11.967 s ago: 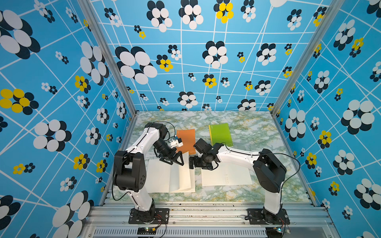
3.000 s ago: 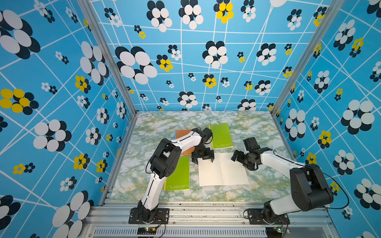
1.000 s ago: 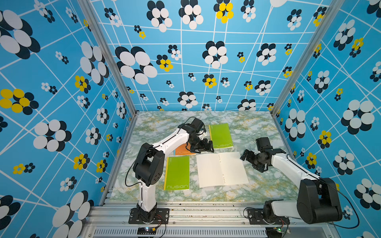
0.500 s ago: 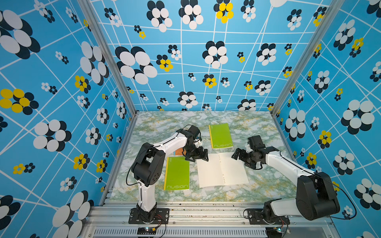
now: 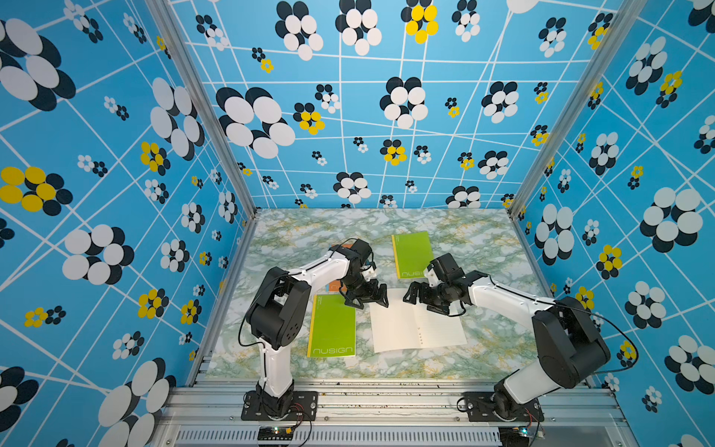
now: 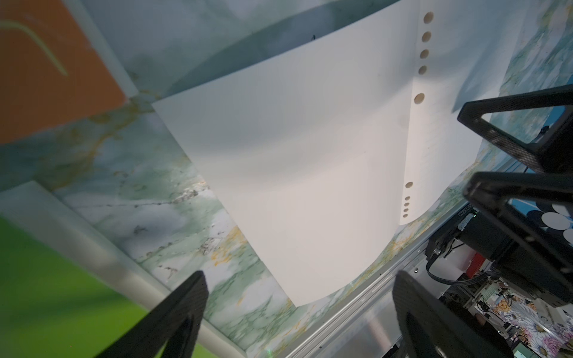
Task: Close the notebook
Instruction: Close the notebook at the center of the board.
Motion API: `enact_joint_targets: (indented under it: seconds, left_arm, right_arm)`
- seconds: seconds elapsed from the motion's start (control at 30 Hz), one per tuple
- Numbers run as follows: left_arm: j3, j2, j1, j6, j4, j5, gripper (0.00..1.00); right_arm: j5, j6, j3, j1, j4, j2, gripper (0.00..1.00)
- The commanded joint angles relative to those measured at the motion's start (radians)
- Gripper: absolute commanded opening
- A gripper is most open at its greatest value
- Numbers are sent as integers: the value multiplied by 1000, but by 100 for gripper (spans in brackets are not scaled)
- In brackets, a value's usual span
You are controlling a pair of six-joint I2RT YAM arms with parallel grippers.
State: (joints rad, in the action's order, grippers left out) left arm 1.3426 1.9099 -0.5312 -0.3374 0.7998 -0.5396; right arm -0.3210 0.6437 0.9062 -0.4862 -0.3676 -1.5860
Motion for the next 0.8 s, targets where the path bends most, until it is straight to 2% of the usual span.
enact_joint_targets:
  seconds: [0.0, 0.4, 0.6, 0.77]
  left_arm:
    - [-27, 8, 21, 26, 12, -15, 96]
    - [-34, 18, 63, 25, -1, -29, 96]
    - [-43, 20, 56, 26, -2, -47, 95]
    - [-45, 27, 25, 33, -8, -50, 95]
  right_arm:
    - [-6, 17, 32, -12, 12, -7, 99]
    - [-35, 33, 77, -79, 27, -96, 99]
    - [46, 12, 97, -78, -50, -123, 99]
    - [55, 9, 102, -78, -61, -142, 99]
